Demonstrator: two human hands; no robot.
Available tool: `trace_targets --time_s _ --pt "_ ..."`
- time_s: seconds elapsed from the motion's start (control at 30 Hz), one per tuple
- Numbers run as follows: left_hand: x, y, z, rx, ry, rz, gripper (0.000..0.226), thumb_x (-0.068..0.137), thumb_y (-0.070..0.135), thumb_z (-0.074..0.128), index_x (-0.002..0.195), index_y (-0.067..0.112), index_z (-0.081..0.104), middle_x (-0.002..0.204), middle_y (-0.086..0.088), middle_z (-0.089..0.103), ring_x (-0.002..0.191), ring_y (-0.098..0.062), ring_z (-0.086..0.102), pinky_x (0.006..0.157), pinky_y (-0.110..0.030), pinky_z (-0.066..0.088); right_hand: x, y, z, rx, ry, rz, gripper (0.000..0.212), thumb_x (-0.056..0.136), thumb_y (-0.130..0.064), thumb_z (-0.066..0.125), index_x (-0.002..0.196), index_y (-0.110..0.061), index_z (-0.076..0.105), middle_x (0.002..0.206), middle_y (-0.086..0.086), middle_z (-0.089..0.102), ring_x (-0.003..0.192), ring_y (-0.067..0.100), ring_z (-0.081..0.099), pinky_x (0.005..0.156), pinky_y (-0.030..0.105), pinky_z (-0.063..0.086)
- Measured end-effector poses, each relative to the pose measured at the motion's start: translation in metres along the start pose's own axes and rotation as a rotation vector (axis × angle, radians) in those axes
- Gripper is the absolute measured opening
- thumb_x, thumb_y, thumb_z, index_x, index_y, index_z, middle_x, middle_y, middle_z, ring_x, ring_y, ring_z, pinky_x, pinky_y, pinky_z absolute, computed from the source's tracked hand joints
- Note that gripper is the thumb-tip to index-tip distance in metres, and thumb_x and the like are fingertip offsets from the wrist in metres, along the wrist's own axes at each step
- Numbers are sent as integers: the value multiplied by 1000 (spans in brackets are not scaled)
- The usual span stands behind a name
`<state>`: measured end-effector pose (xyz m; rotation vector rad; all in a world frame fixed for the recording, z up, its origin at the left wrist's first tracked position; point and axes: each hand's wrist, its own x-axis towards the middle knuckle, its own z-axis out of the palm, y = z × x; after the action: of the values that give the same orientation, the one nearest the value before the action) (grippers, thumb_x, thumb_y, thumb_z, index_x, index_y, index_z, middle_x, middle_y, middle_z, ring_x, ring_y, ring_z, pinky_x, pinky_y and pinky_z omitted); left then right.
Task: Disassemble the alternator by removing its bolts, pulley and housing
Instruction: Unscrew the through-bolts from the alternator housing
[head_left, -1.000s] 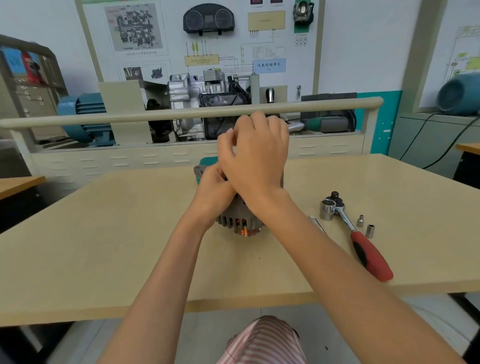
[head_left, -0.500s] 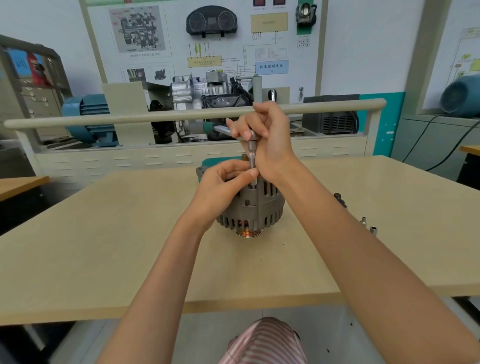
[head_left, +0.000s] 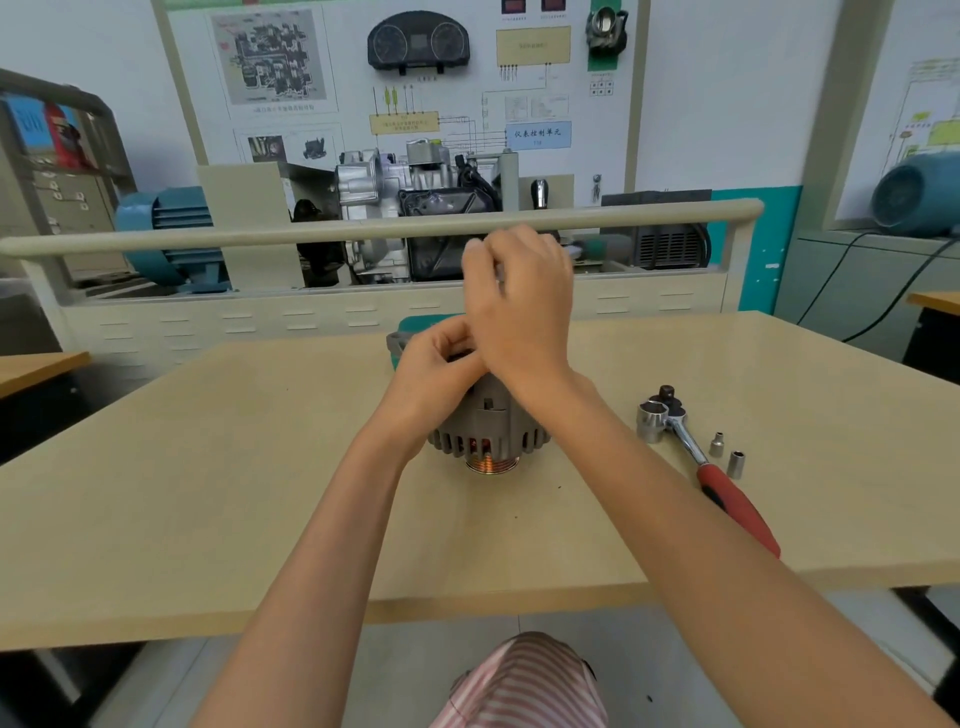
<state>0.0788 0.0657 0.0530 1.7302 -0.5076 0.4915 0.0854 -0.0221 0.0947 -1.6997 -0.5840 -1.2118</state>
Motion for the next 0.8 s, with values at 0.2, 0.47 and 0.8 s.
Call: trace_targets --time_s 0.2,0.47,0.8 --pt "-1 2 -2 -37 -64 -20 16 91 18 60 91 30 70 86 11 74 81 1 68 65 -9 47 20 4 -6 809 -250 368 55 96 -13 32 42 -14 36 45 7 36 52 16 40 69 20 44" --pt "1 -1 -1 -66 -21 -40 10 89 15 62 88 22 69 83 6 73 80 -6 67 72 -16 51 21 8 -4 974 -239 472 63 99 -14 25 37 -13 37 42 0 42 55 14 48 79 18 49" --pt "-1 -2 0 -3 45 -40 35 86 -7 50 68 21 59 51 17 62 50 8 56 44 -7 38 -13 1 3 -409 35 -25 15 82 -17 50 83 -5 58 85 7 53 87 24 47 93 34 34"
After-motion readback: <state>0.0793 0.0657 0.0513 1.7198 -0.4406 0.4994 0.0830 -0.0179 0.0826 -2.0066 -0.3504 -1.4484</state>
